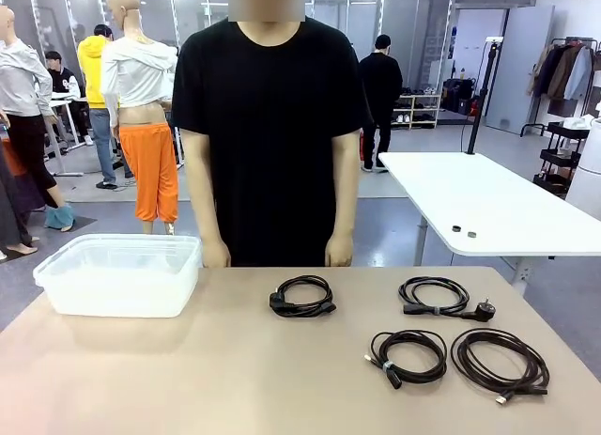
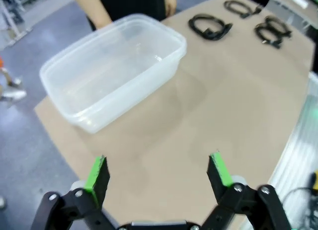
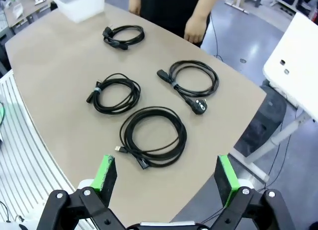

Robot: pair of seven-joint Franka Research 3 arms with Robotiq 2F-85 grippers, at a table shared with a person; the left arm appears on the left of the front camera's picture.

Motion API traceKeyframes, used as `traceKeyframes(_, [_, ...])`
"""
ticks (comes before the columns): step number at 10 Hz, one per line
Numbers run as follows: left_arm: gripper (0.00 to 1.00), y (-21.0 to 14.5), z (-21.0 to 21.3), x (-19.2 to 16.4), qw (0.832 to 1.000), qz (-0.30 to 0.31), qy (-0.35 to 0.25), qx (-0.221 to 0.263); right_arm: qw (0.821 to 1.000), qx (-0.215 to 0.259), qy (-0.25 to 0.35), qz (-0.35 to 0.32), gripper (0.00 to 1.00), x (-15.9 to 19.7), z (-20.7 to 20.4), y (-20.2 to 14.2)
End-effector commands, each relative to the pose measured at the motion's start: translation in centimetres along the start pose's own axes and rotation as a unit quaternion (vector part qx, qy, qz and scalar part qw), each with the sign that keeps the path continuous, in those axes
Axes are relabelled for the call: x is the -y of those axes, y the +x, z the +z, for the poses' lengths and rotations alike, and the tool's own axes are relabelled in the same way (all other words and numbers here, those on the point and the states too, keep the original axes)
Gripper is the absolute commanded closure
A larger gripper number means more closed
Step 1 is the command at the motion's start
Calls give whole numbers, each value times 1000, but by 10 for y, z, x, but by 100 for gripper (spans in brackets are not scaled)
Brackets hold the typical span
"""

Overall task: Organize and store the cables.
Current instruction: Place the Power Cable into the Organizing box.

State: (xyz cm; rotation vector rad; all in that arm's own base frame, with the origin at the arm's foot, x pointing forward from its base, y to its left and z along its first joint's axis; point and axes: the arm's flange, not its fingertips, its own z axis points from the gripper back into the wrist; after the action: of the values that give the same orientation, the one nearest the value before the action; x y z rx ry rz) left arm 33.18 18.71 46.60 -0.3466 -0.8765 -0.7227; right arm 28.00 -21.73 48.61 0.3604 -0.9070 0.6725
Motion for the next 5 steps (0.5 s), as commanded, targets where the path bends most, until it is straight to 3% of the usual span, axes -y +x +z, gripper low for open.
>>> traceKeyframes(1, [0, 1, 1, 4, 999, -9, 37, -26, 1000, 14, 4, -1, 0, -35, -13, -25])
traceKeyframes(5, [0, 9, 1, 3, 998, 24, 54, -27, 1000, 20, 0, -11, 0, -36, -15, -33])
